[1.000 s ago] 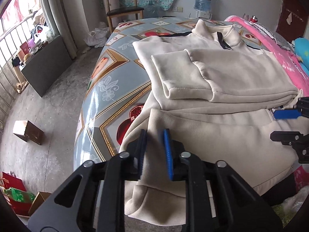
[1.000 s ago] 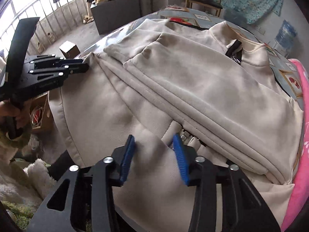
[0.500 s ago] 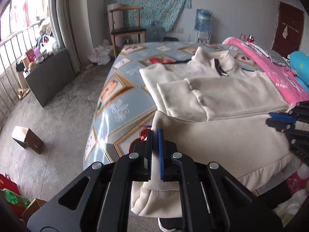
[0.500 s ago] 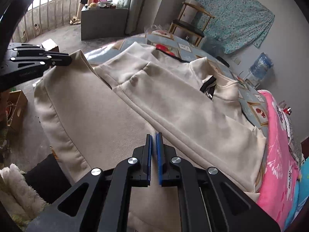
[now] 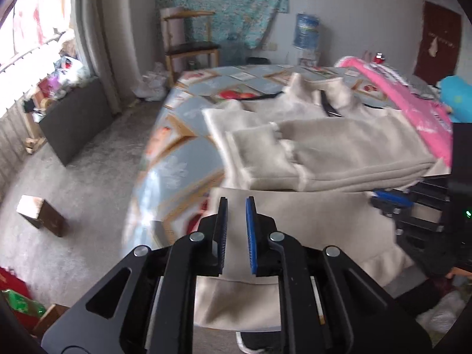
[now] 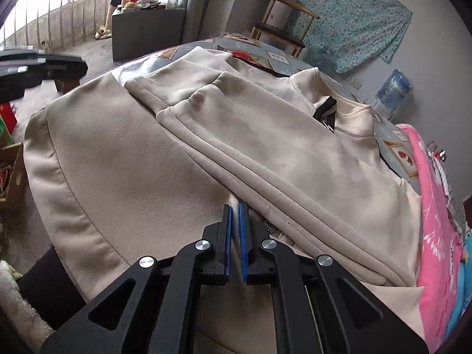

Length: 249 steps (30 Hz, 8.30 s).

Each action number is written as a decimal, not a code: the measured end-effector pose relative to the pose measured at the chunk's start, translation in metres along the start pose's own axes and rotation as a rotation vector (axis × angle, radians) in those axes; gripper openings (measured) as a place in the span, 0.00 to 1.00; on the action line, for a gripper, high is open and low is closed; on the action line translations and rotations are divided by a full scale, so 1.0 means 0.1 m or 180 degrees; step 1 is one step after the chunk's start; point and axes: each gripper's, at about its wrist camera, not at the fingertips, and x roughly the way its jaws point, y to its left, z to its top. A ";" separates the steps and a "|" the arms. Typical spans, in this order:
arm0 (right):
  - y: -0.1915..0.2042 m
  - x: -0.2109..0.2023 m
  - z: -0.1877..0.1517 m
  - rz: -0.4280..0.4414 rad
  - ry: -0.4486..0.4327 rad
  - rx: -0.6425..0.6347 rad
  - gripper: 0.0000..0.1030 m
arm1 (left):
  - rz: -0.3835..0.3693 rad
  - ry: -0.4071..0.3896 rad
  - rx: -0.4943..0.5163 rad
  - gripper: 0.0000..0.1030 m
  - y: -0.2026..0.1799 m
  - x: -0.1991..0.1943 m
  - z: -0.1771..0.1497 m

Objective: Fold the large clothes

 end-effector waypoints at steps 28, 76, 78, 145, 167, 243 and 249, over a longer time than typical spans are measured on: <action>-1.91 -0.86 -0.98 -0.0961 -0.0141 0.1746 0.06 | 0.0219 0.0393 0.0122 0.04 -0.11 0.44 -0.12; -2.64 0.12 0.93 0.0954 0.0052 0.1983 0.82 | -0.0732 0.0603 0.0115 0.58 -0.63 1.19 1.90; -2.86 0.42 1.10 0.0932 0.0158 0.2094 0.82 | -0.0639 0.0619 0.0101 0.60 -0.70 1.43 2.15; -2.32 0.70 1.40 0.1352 0.0312 0.1355 0.24 | -0.0325 0.0880 0.0814 0.35 -0.91 2.19 1.92; -2.01 1.17 1.25 0.1491 0.0697 0.1381 0.22 | -0.0743 0.0660 0.0648 0.35 -0.70 1.73 1.97; -2.59 1.39 0.70 0.1279 0.0723 0.2305 0.12 | -0.0813 0.0780 0.1069 0.16 -1.27 2.27 1.83; -2.62 1.18 0.42 0.1376 0.0753 0.2276 0.13 | -0.0855 0.0796 0.1164 0.16 -1.22 2.18 1.73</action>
